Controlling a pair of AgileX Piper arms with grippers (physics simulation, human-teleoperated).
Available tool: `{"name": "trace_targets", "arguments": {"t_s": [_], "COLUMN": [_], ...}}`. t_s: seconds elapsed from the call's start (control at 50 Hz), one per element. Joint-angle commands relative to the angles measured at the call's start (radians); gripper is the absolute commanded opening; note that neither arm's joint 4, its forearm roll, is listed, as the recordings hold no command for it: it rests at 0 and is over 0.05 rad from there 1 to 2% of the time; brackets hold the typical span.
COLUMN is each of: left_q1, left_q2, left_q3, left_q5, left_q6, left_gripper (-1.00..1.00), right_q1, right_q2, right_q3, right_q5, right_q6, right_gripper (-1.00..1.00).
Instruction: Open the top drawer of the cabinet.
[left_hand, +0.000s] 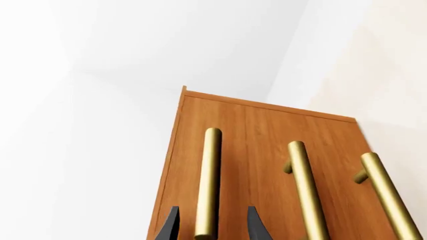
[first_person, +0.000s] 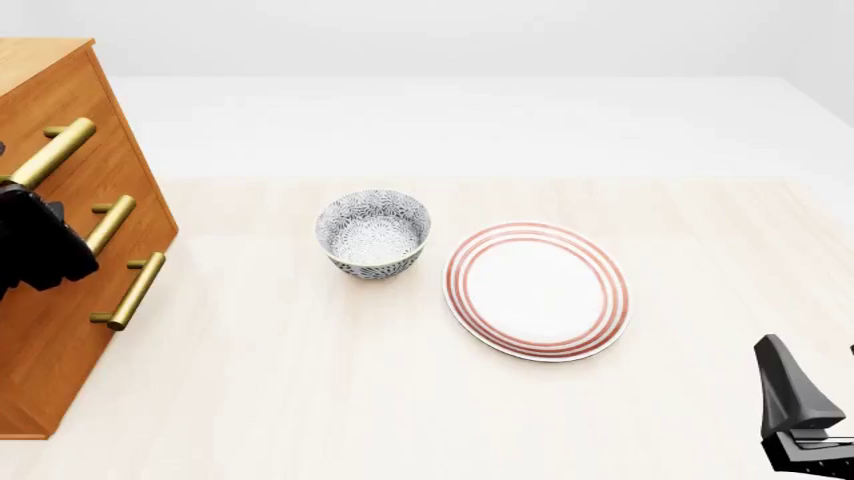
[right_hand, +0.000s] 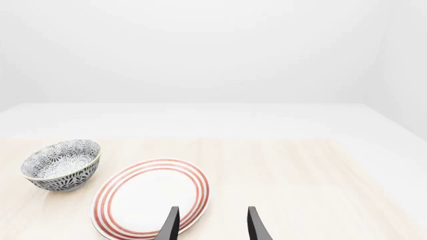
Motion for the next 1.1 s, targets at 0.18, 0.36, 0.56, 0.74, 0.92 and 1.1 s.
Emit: {"name": "trace_targets", "arguments": {"t_s": [0.18,0.36,0.56,0.74,0.92,1.1], "left_q1": [-0.001,-0.01,-0.032,-0.063,-0.095,-0.118], "left_q2": [-0.002,-0.005,-0.03,-0.05,-0.056,-0.07], "left_q3": [0.017,0.051,0.072,0.068,0.085,0.087], "left_q5": [-0.006,-0.039,-0.036,-0.019,-0.027,-0.014], "left_q6": [-0.015,0.017,0.035,0.032,0.03,0.023], "left_gripper": [-1.0,-1.0,-1.0,-1.0,-1.0,-1.0], "right_q1": [0.0,0.0,0.0,0.0,0.0,-0.001], "right_q2": [-0.002,-0.001,0.001,0.003,0.01,0.014], "right_q3": [0.001,0.0,0.0,0.0,0.001,0.001], "right_q5": [0.001,0.0,-0.001,-0.003,-0.011,-0.015], "right_q6": [-0.001,-0.001,-0.001,0.0,0.0,0.0], "right_gripper": [1.0,1.0,1.0,1.0,1.0,1.0]}}
